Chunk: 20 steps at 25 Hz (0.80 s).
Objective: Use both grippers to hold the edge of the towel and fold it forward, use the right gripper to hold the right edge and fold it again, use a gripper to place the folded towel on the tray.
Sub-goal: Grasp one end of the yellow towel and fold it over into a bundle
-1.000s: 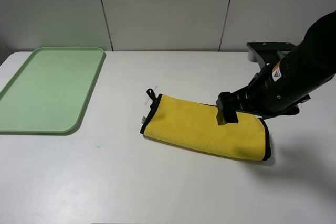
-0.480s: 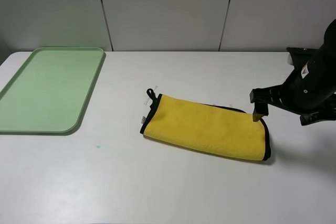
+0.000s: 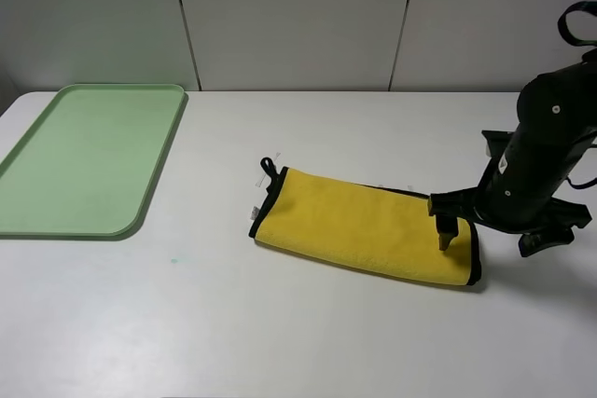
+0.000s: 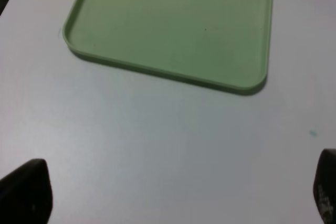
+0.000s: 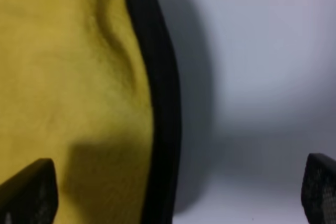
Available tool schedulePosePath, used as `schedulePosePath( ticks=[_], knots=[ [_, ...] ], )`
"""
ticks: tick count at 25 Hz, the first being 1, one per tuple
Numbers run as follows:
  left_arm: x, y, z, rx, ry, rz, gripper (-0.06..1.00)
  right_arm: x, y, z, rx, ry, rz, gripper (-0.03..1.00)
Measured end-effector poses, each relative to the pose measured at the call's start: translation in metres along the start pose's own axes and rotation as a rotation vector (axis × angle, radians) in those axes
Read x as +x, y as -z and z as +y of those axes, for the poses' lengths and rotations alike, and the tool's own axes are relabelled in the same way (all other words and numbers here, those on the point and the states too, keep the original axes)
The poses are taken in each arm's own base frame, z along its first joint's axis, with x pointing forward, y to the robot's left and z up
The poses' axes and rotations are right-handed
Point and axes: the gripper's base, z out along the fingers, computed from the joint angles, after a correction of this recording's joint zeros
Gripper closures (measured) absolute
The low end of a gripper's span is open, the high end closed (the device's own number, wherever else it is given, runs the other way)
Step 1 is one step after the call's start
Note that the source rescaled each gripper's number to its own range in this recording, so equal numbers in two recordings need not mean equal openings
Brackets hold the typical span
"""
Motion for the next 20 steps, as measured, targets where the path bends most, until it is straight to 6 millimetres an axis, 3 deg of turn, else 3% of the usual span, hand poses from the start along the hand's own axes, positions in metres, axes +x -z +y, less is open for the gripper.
schedulePosePath(
  ticks=[6,15,17,20],
  knots=[
    [0.0,0.0,0.0,0.0,0.0,0.0,-0.06,-0.002,-0.024,0.002,0.023,-0.008,0.029,-0.03],
    [0.0,0.0,0.0,0.0,0.0,0.0,-0.06,-0.003,-0.03,0.003,0.027,-0.007,0.043,-0.03],
    [0.0,0.0,0.0,0.0,0.0,0.0,-0.06,-0.003,-0.03,0.004,0.02,-0.012,0.038,0.05],
    [0.0,0.0,0.0,0.0,0.0,0.0,-0.06,-0.004,-0.031,0.007,-0.007,-0.04,0.03,0.32]
  ],
)
